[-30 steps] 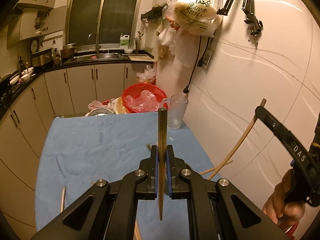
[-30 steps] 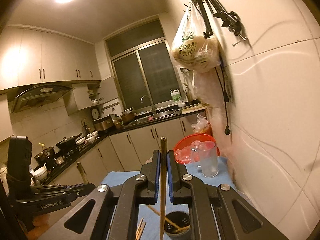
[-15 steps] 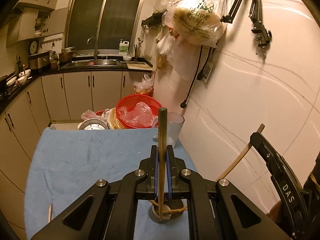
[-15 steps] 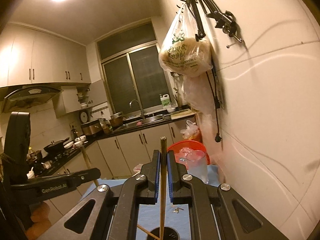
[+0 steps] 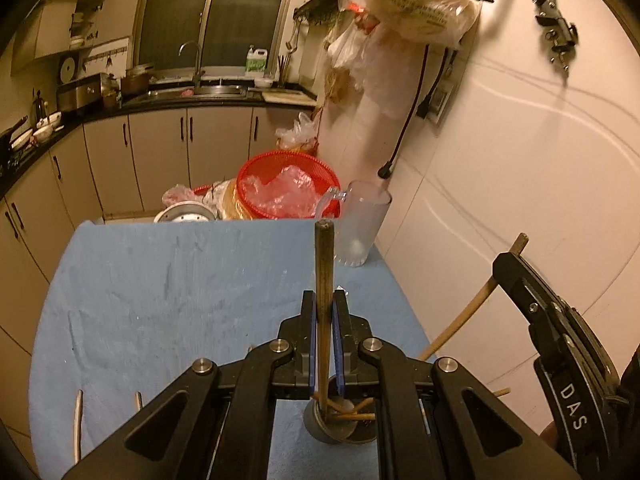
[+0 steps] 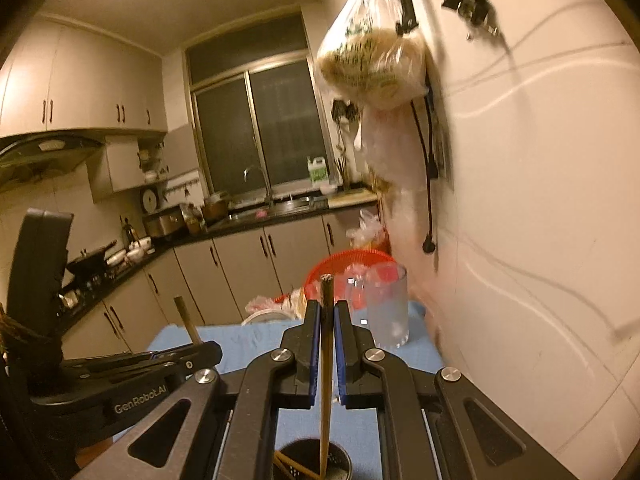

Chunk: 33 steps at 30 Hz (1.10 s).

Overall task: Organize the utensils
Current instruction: 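Lower both held chopsticks into the black holder, then open both tools to release the chopsticks into the holder, then move both open tools back down to the chopsticks on the towel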

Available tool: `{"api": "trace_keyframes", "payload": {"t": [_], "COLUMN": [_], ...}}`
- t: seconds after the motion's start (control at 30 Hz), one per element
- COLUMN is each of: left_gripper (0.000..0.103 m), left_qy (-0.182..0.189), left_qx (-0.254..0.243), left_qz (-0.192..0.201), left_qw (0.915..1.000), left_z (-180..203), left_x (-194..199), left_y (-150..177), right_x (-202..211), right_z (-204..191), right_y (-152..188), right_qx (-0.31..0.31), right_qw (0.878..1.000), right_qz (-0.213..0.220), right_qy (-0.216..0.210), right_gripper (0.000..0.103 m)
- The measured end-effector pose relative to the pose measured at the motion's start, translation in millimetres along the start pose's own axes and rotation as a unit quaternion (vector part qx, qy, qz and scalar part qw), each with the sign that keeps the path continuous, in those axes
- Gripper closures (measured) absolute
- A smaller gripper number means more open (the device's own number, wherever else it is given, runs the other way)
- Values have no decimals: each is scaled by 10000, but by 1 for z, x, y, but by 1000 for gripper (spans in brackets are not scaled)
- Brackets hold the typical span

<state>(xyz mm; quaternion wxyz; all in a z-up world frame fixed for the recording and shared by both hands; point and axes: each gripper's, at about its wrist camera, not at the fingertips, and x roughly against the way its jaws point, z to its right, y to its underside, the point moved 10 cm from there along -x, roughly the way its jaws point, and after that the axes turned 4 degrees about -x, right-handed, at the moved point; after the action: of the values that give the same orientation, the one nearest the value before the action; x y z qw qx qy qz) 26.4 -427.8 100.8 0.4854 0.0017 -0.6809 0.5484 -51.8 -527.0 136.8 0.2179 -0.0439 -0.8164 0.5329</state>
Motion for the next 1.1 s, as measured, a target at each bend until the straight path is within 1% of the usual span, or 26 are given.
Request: {"api": "trace_keyframes", "payload": {"t": [0.13, 0.3, 0.4, 0.47, 0.57, 0.67, 0.73, 0.8, 0.9, 1.0, 1.1], "left_gripper": [94, 94, 94, 94, 93, 91, 82, 80, 80, 80, 80], "left_qy": [4, -12, -17, -36, -11, 18, 30, 27, 47, 50, 47], "left_qx": [59, 44, 61, 26, 37, 49, 47, 42, 59, 84, 109], "left_qz": [-135, -180, -207, -189, -191, -157, -103, -37, 20, 74, 156], "left_qw": [9999, 9998, 9998, 9998, 9998, 9999, 9999, 10000, 10000, 9999, 9998], "left_z": [-5, -7, -8, -9, -9, -9, -9, -10, -11, -13, -19], "left_x": [-9, -11, -12, -10, -7, -2, 4, 10, 20, 30, 43], "left_y": [8, 13, 16, 17, 17, 15, 14, 12, 12, 13, 17], "right_x": [-12, -26, -32, -31, -25, -17, -7, 2, 23, 45, 66], "right_z": [1, 9, 15, 17, 18, 17, 16, 15, 11, 6, 0], "right_y": [13, 27, 30, 30, 27, 21, 16, 12, 4, -3, -6], "right_qx": [51, -62, -158, -191, -238, -294, -339, -381, -411, -419, -424], "right_qw": [9997, 9984, 9971, 9969, 9970, 9974, 9979, 9982, 9988, 9991, 9990], "right_qz": [-207, -528, -704, -719, -697, -620, -526, -438, -257, -30, 152], "right_qy": [91, 195, 245, 250, 238, 204, 166, 146, 69, 9, -76], "right_gripper": [96, 95, 94, 93, 92, 91, 91, 91, 90, 86, 78]}}
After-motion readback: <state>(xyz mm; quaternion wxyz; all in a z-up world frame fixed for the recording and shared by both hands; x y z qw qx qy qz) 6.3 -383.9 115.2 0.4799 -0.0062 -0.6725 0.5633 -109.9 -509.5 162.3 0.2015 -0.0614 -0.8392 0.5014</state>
